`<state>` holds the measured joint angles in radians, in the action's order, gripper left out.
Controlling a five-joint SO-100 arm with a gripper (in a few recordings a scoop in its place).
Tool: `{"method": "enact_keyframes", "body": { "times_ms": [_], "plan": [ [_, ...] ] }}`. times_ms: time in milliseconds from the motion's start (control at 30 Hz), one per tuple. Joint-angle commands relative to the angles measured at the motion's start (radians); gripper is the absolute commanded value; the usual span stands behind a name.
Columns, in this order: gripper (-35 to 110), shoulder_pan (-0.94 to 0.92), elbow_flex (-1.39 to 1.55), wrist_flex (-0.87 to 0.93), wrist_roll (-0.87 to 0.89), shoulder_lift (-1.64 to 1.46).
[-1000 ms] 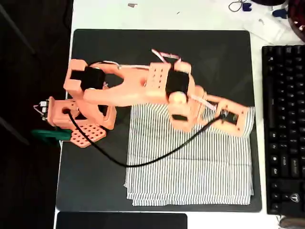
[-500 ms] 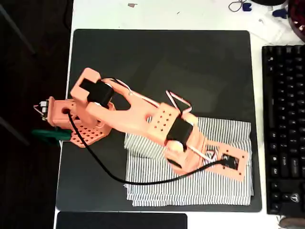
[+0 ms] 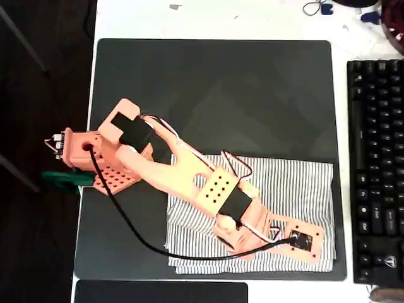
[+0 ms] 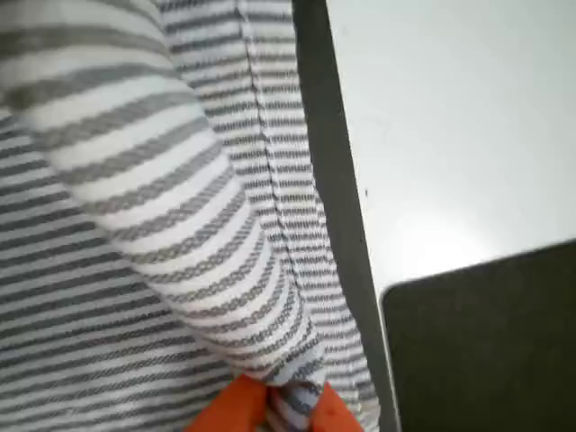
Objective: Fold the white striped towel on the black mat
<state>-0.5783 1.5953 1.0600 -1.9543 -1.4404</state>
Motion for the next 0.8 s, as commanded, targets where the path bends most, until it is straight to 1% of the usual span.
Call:
{"method": "enact_keyframes", "body": {
  "times_ms": [0,200,333,433,500,633,767],
  "plan": [
    [5,-0.008,0.009,-0.060,-0.017,-0.012],
    [19,-0.026,0.011,-0.118,0.012,-0.040],
    [19,-0.035,0.026,-0.098,-0.018,-0.112],
    [18,-0.031,0.094,-0.066,-0.028,-0.207],
    [19,-0.020,0.155,-0.052,-0.008,-0.273],
    [20,0.017,0.219,0.043,0.040,-0.383],
    [20,0.060,0.308,0.078,0.087,-0.500]
  ]
}}
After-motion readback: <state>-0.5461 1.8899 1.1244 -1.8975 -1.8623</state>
